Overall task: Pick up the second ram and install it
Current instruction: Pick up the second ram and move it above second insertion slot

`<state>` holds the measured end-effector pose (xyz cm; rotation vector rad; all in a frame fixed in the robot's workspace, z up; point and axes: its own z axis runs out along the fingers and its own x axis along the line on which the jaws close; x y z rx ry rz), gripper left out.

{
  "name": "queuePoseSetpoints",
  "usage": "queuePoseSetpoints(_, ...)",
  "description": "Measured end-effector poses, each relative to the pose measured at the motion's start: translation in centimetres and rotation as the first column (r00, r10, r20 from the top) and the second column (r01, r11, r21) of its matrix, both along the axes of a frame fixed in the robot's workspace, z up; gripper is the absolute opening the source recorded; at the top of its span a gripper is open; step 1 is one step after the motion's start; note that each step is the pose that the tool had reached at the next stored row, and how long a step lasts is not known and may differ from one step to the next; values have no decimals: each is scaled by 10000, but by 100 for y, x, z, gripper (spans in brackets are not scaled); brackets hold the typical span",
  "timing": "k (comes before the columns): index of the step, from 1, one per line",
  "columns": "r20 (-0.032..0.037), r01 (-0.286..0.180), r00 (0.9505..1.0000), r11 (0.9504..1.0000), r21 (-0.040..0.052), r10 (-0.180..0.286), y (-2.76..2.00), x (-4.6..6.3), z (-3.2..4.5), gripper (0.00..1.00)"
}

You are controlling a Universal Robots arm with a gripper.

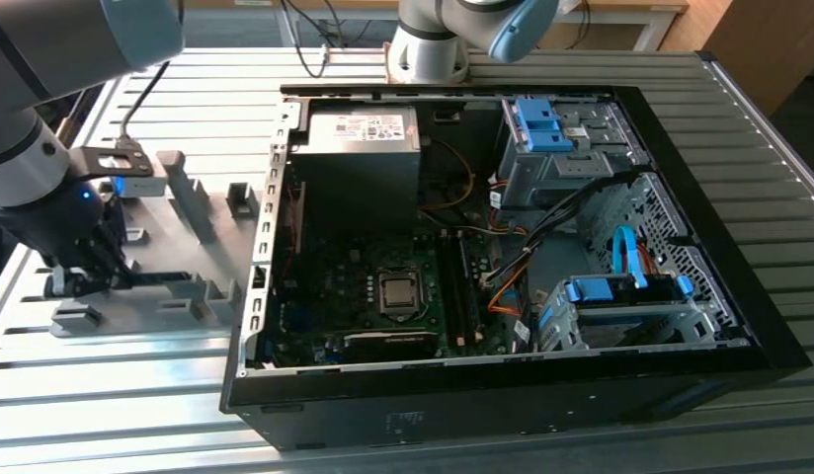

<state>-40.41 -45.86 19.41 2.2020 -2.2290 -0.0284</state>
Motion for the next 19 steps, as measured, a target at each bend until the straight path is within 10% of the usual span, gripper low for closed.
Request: queuePoseSetpoints(19,-3,0,10000,10000,-2,0,0,0,97,14)
